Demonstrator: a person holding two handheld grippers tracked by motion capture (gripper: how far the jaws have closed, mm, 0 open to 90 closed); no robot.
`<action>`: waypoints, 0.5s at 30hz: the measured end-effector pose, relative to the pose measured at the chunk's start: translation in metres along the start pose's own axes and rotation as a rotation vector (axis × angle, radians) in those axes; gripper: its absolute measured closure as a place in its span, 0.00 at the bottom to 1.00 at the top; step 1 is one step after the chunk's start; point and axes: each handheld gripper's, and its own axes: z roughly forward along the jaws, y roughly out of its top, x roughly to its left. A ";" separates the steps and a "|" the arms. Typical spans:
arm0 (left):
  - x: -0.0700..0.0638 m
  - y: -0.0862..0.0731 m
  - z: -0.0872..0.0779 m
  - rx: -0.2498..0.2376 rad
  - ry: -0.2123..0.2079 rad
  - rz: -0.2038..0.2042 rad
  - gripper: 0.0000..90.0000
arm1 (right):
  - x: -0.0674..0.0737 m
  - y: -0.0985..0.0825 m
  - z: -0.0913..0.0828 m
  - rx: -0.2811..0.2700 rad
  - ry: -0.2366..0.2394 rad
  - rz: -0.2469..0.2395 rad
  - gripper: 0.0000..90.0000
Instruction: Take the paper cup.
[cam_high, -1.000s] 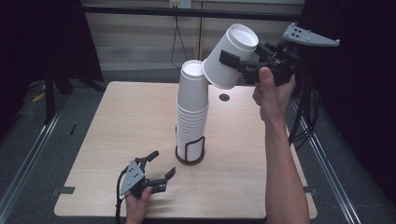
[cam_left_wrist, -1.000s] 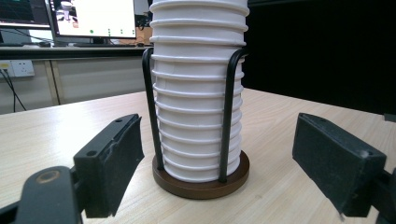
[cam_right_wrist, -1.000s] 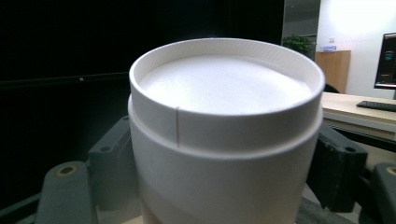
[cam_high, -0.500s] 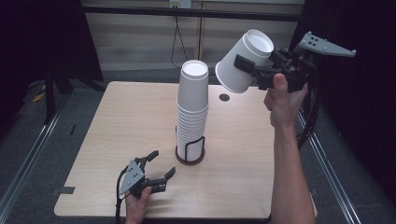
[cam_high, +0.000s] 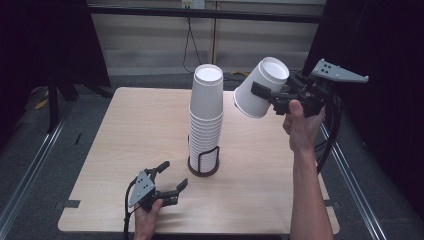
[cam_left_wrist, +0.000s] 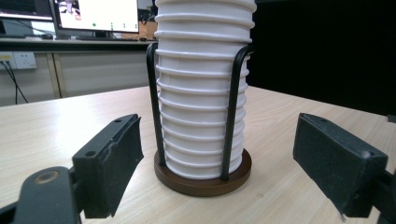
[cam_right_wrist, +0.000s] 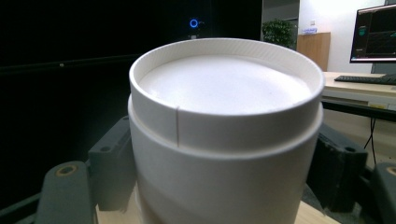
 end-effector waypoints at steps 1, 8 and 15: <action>0.000 0.000 0.000 0.000 0.000 0.000 0.17 | 0.000 -0.003 0.000 0.002 0.001 0.001 0.25; -0.001 0.005 0.002 0.037 -0.004 0.004 0.18 | 0.004 -0.024 -0.003 0.038 0.005 0.007 0.25; -0.003 0.016 0.003 0.065 -0.011 0.002 0.19 | 0.004 -0.041 -0.005 0.058 0.015 0.025 0.25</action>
